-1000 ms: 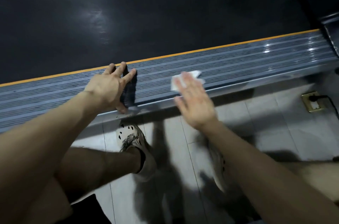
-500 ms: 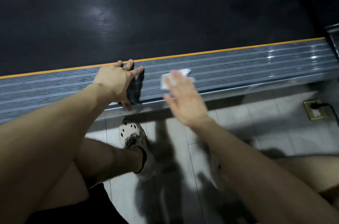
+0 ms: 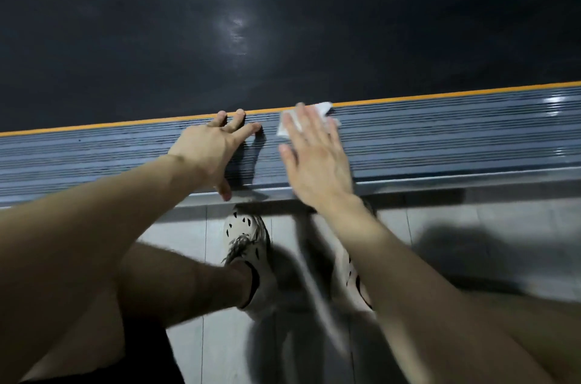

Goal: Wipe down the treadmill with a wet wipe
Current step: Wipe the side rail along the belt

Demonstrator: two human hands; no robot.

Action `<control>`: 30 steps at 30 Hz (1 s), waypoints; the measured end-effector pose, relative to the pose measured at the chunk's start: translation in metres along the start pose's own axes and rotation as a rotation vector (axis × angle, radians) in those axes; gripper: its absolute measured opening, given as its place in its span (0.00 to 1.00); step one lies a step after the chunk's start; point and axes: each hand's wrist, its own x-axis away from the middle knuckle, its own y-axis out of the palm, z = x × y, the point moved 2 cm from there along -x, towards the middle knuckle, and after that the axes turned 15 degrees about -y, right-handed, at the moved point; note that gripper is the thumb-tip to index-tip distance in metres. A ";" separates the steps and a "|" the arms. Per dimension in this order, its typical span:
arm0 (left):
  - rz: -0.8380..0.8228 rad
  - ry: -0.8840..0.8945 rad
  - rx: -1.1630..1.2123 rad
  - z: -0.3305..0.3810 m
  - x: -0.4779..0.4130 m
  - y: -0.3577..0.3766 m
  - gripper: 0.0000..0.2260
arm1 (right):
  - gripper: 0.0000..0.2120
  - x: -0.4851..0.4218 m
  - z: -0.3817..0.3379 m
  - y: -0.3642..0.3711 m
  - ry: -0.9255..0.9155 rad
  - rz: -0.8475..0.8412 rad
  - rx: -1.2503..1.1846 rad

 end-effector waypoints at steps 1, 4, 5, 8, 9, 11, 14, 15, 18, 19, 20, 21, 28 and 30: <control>0.006 -0.003 -0.002 0.000 0.000 0.001 0.73 | 0.31 0.010 0.027 -0.005 0.070 0.024 0.042; 0.006 0.000 -0.002 0.001 0.000 0.000 0.72 | 0.32 0.025 0.102 -0.026 0.371 0.056 0.069; 0.007 0.000 0.001 0.001 -0.001 0.001 0.73 | 0.32 0.023 0.112 -0.032 0.459 0.055 0.059; -0.001 0.003 0.009 0.000 -0.002 0.003 0.74 | 0.33 0.009 0.086 -0.028 0.546 0.070 0.035; 0.001 0.008 0.014 -0.001 -0.003 0.003 0.73 | 0.33 0.001 0.061 -0.022 0.475 0.075 0.026; 0.029 0.026 0.021 -0.004 -0.002 0.002 0.72 | 0.33 -0.016 -0.002 -0.002 0.229 0.013 -0.027; 0.101 0.077 0.036 -0.013 0.000 0.002 0.70 | 0.31 -0.030 -0.048 0.007 0.005 -0.077 -0.060; 0.128 0.087 0.059 -0.017 0.003 0.003 0.68 | 0.30 -0.028 -0.041 0.005 -0.016 -0.078 -0.049; 0.213 0.114 0.162 -0.033 0.017 0.012 0.55 | 0.27 -0.009 0.014 -0.010 0.066 0.004 0.065; 0.236 0.119 0.185 -0.040 0.021 0.017 0.51 | 0.28 -0.001 0.034 -0.017 0.171 0.019 0.073; 0.239 0.118 0.190 -0.049 0.025 0.024 0.50 | 0.28 0.003 0.046 -0.021 0.297 0.039 0.053; 0.224 0.110 0.181 -0.058 0.029 0.031 0.50 | 0.30 0.003 0.045 -0.021 0.415 0.064 0.028; 0.121 -0.067 0.144 -0.134 0.044 0.065 0.58 | 0.29 -0.082 -0.170 0.049 -0.152 -0.115 -0.097; 0.112 -0.075 0.168 -0.147 0.043 0.073 0.55 | 0.28 -0.089 -0.169 0.044 -0.199 -0.153 -0.089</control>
